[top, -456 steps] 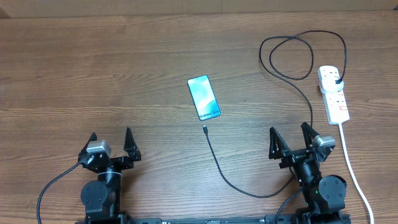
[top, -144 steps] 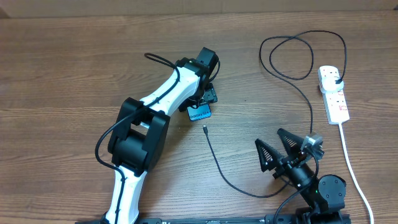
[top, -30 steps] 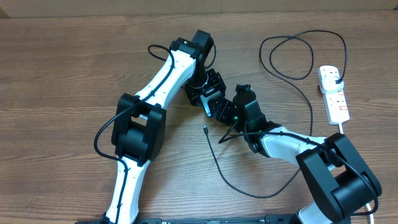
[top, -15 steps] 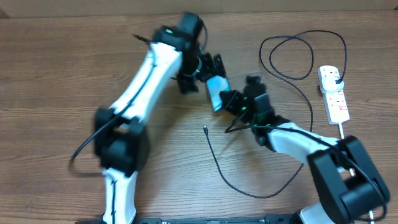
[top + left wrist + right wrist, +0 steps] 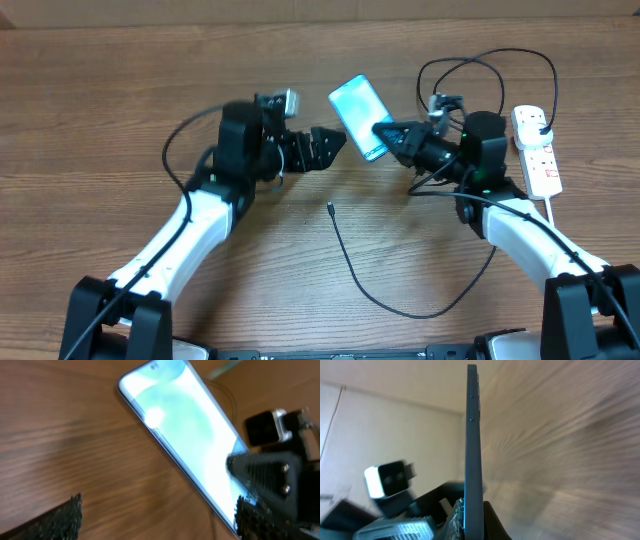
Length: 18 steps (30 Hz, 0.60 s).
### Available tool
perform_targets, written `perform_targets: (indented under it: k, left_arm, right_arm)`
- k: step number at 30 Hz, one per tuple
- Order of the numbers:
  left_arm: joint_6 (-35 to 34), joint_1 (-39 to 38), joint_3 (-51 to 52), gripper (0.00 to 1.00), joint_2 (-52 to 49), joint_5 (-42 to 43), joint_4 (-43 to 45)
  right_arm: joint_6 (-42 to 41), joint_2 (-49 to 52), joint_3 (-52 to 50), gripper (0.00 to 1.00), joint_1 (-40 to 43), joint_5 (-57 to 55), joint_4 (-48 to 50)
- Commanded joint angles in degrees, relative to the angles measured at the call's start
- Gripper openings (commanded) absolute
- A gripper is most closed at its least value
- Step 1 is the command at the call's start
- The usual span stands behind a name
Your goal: Plug charger to phone and switch on socket
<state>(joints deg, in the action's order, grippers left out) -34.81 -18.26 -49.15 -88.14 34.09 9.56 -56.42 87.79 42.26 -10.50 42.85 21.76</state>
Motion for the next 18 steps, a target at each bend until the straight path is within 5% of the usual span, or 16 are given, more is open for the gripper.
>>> perform_targets:
  k: [1,7,11,16,18]
  left_arm:
    - [-13.5,0.4,6.5,0.99,-1.3,7.4,14.4]
    - [-27.3,0.4,8.2,1.00,-8.2,11.6,38.2]
    - [-31.3,0.9,8.2,0.92,-10.1,13.0,43.1]
    - [-36.7,1.4,8.2,0.64,-10.2,13.8,51.4]
    - [-40.1,1.4,8.2,0.36,-10.2,13.8,54.3]
  right_arm:
    - [-1.0,-1.5,1.0,0.04,-3.8,2.7,0.9]
    - [-0.6,-1.5,1.0,0.04,-9.4,-2.4,3.0]
    - [-0.6,-1.3,1.0,0.04,-9.7,-3.6,3.5]
    - [-0.6,0.3,1.0,0.04,-9.7,-4.4,3.5]
    - [-0.7,1.2,1.0,0.04,-9.7,-4.8,3.5]
